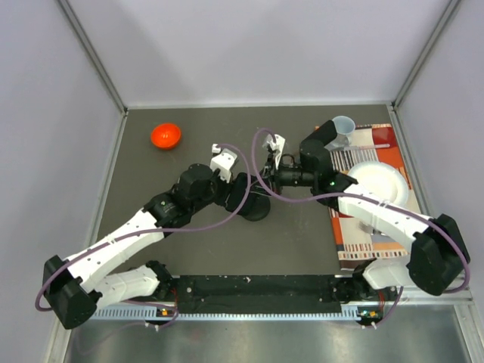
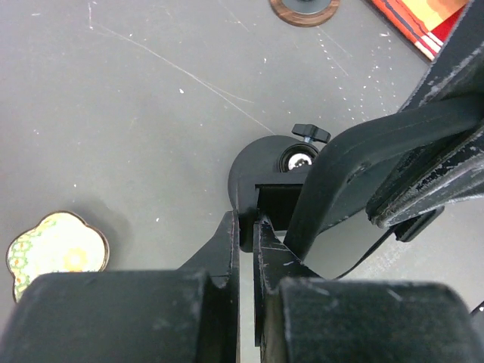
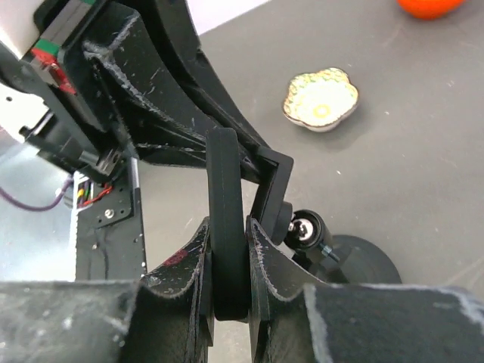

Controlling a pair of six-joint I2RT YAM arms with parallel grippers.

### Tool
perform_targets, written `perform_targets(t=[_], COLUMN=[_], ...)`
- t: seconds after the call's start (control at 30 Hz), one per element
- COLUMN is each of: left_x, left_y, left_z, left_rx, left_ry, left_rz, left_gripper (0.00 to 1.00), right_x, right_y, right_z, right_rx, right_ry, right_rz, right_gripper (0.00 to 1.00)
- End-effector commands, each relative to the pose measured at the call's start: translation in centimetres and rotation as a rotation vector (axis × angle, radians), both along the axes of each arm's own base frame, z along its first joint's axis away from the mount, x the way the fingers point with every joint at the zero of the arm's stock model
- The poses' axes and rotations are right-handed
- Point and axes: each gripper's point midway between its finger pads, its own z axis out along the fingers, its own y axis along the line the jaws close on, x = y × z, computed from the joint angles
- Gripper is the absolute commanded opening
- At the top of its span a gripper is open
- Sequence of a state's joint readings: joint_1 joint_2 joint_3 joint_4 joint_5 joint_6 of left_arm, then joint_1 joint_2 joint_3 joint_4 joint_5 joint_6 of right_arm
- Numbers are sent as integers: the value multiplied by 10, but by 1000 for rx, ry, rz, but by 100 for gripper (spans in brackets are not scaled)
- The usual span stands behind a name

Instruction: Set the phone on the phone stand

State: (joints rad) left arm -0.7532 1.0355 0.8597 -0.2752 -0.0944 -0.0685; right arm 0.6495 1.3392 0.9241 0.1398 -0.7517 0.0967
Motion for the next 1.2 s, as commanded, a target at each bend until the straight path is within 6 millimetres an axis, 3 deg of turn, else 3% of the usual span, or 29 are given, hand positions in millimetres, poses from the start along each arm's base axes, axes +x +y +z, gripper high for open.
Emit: perform_targets(t=[0.0, 0.1, 0.33, 0.57, 0.63, 0.7, 0.8, 0.83, 0.87, 1.17], left_x=[30, 31, 33, 29, 28, 19, 6, 5, 0, -17], left_y=[66, 80, 111, 110, 99, 98, 96, 93, 88, 88], left_z=[42, 48, 51, 51, 54, 63, 63, 59, 57, 41], left_rx=[-5, 10, 78, 102, 127, 199, 269, 268, 254, 217], left_ry=[-150, -179, -201, -197, -186, -186, -138, -109, -79, 42], left_rz=[375, 447, 614, 615, 584, 605, 628, 624, 609, 641], left_gripper=[0, 0, 0, 0, 0, 0, 0, 0, 0, 0], right_x=[31, 35, 46, 58, 61, 66, 73, 76, 80, 87], right_y=[-48, -66, -114, -156, -156, -150, -143, -142, -140, -126], right_z=[-25, -36, -40, -43, -50, -46, -39, -47, -42, -70], right_rx=[-213, -325, -483, -654, -701, -704, -709, -750, -747, -783], right_ry=[77, 71, 49, 8, 22, 25, 20, 24, 15, 48], right_rz=[-398, -544, -825, -1084, -1105, -1107, -1114, -1109, -1116, -1039], right_gripper=[0, 0, 0, 0, 0, 0, 0, 0, 0, 0])
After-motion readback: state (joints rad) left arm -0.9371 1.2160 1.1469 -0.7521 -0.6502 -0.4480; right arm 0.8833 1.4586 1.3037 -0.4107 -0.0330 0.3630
